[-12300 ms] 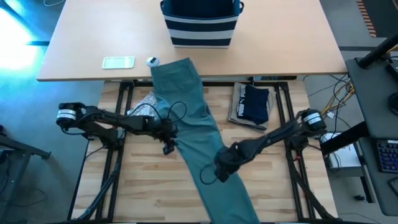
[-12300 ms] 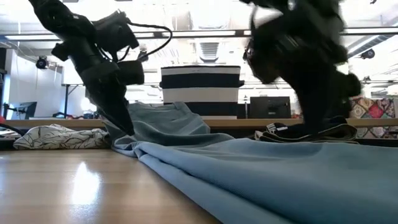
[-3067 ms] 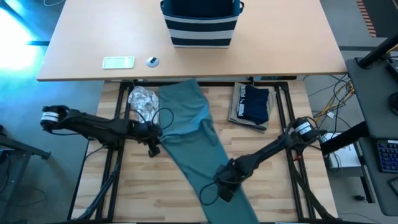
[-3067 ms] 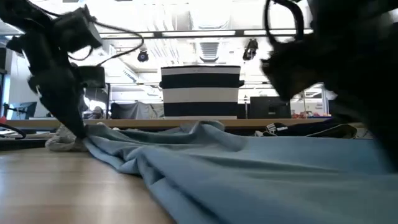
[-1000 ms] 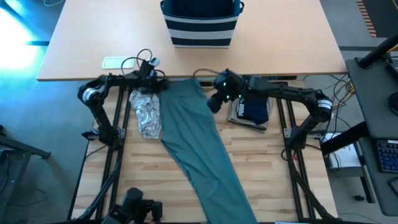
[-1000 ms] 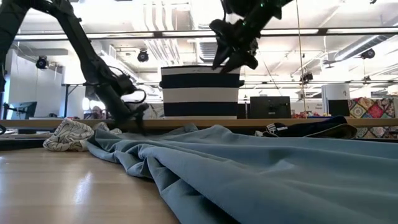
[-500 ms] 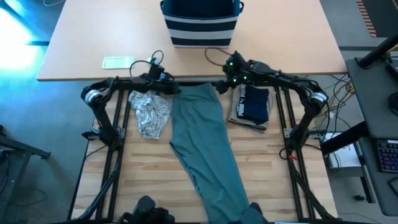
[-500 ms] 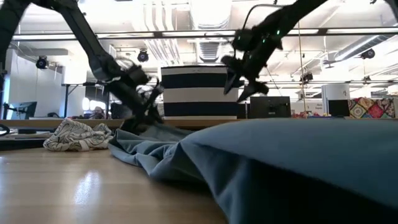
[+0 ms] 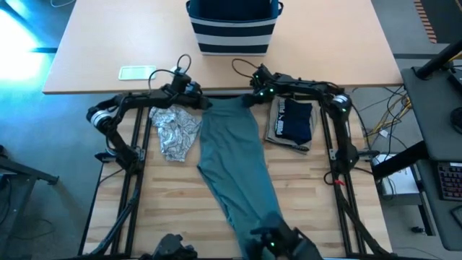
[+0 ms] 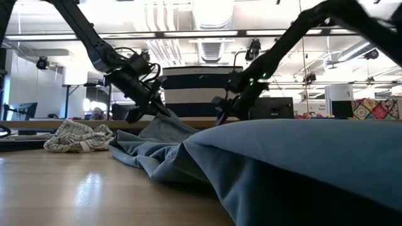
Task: Fold Laundry from Bin
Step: Fold the blue pants
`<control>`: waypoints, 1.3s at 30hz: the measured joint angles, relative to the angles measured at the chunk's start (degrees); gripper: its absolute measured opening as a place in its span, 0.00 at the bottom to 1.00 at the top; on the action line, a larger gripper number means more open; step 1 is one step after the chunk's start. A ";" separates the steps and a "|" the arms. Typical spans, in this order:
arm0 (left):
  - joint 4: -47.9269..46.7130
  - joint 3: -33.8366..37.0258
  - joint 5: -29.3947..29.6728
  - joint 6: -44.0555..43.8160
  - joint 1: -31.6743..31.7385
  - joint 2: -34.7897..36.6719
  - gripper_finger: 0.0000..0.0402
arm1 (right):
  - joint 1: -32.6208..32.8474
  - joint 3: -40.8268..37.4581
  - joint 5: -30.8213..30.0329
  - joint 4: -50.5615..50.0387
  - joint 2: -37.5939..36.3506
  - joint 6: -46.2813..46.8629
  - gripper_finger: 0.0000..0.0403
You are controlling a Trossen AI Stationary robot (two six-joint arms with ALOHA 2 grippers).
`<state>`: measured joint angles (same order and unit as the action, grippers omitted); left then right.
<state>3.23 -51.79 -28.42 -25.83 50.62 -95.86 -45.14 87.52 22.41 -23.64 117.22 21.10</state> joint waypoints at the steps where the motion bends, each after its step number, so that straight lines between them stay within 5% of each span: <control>1: -0.07 0.00 -0.35 0.02 -0.02 -0.11 0.02 | -0.09 1.31 0.48 -0.13 1.53 0.38 0.82; 5: -0.66 0.00 -0.63 0.12 -0.03 -0.21 0.02 | 0.00 6.99 5.79 -0.04 6.80 2.58 0.80; 11: -3.08 0.02 -0.62 2.05 0.00 -0.21 0.02 | -0.40 13.00 5.30 -0.48 11.10 8.64 0.69; 23: -4.86 -0.31 1.77 5.27 0.53 -0.19 0.02 | 1.42 13.23 10.41 -5.63 9.41 -1.88 0.07; 30: -9.12 -9.61 0.34 7.36 0.52 2.40 0.01 | 1.03 16.54 5.80 -10.27 1.33 -8.89 0.07; 39: -22.62 -36.08 8.57 19.94 2.42 0.65 0.01 | -4.54 33.46 -0.78 -10.13 -2.70 -27.58 0.07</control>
<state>-19.39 -87.87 -19.85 -5.89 53.03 -95.22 -49.68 120.97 21.62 -33.78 114.52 -6.48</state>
